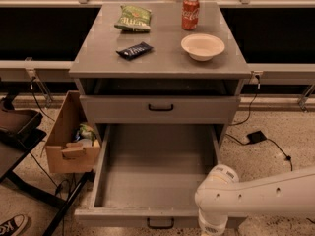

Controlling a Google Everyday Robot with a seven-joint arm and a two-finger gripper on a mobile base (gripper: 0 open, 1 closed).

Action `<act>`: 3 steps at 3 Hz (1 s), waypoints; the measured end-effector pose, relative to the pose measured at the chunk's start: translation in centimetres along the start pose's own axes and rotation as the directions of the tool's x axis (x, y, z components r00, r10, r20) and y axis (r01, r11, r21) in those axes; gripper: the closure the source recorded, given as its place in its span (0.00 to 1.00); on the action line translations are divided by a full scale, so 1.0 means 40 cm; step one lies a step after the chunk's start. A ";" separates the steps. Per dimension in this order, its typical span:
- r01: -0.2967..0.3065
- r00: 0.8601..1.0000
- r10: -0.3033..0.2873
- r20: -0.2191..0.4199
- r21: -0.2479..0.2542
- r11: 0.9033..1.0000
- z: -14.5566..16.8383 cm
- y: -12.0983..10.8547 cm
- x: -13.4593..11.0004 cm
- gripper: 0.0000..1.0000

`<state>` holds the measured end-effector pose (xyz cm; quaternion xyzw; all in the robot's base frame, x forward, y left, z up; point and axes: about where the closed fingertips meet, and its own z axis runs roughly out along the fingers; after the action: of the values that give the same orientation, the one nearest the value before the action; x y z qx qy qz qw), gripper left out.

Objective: Close middle drawer

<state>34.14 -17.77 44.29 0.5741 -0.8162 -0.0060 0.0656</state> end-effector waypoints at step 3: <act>-0.050 0.997 0.050 -0.060 -0.002 0.999 0.025 0.011 0.084 0.88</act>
Offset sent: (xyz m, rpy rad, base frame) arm -0.0638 -0.1023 0.0913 -0.2510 -0.1065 -0.1355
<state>32.52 -20.84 43.67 0.5531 -0.8280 0.0114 0.0911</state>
